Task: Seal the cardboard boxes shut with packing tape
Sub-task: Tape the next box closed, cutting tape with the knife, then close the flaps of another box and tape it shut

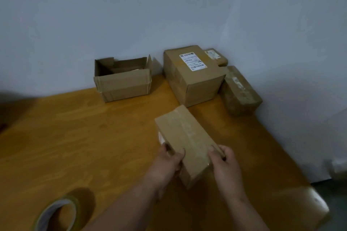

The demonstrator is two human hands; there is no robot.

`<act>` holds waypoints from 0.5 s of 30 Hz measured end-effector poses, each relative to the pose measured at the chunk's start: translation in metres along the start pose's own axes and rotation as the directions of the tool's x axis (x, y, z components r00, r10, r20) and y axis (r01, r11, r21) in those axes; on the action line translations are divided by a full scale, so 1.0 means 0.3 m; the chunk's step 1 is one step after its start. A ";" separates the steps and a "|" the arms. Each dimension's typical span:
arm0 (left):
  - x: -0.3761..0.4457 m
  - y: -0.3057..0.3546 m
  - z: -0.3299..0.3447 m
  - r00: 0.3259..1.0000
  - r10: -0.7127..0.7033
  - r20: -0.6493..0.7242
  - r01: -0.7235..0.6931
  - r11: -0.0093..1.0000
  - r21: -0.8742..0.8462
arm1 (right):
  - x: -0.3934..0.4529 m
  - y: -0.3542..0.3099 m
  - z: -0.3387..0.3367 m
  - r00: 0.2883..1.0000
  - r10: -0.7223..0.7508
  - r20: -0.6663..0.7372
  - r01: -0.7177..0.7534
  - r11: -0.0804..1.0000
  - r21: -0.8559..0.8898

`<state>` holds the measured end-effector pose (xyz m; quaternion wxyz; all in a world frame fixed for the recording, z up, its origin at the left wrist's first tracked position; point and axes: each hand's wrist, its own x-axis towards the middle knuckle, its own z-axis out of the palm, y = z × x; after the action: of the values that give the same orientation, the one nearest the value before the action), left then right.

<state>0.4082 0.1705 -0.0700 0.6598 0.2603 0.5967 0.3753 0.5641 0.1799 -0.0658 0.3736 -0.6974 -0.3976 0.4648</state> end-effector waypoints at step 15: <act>0.459 0.211 0.499 0.996 -0.017 0.089 -0.010 0.954 0.300 | 0.548 -0.050 -0.218 0.946 0.189 -0.265 -0.155 0.977 0.145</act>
<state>0.5444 0.3341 -0.0787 0.6397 0.3733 0.6167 0.2668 0.6642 0.3244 -0.0914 0.4253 -0.7634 -0.2497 0.4170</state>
